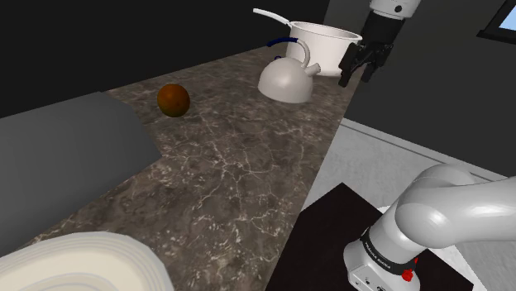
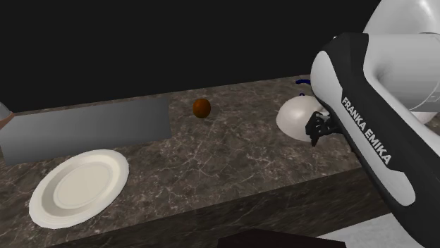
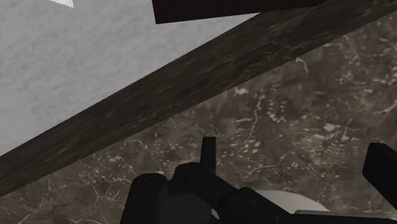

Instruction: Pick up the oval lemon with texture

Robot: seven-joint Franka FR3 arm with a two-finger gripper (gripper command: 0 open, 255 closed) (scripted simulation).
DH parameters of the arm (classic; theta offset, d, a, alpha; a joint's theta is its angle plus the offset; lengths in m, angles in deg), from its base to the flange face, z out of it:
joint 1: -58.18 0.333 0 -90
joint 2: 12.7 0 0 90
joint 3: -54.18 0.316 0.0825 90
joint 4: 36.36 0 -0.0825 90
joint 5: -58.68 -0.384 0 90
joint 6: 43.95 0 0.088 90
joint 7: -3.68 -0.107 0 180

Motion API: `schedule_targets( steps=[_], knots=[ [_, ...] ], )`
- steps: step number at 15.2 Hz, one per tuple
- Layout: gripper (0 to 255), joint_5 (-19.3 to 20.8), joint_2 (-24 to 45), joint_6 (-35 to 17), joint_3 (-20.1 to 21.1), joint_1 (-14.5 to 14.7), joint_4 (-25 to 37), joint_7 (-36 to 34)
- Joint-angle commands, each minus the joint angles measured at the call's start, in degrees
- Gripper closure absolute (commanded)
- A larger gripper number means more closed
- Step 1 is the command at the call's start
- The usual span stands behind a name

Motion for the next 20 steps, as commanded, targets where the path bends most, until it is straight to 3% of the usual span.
schedule_targets(
  steps=[1, 11, 20],
  knots=[
    [0, 0.00, 0.00, 0.00, 0.00, 0.00, 0.00, 0.00],
    [0, -8.46, 11.28, -8.31, 8.15, 3.34, 3.44, -11.16],
    [0, -12.63, 24.77, -14.95, 14.87, 5.43, 12.03, -20.28]
  ],
)
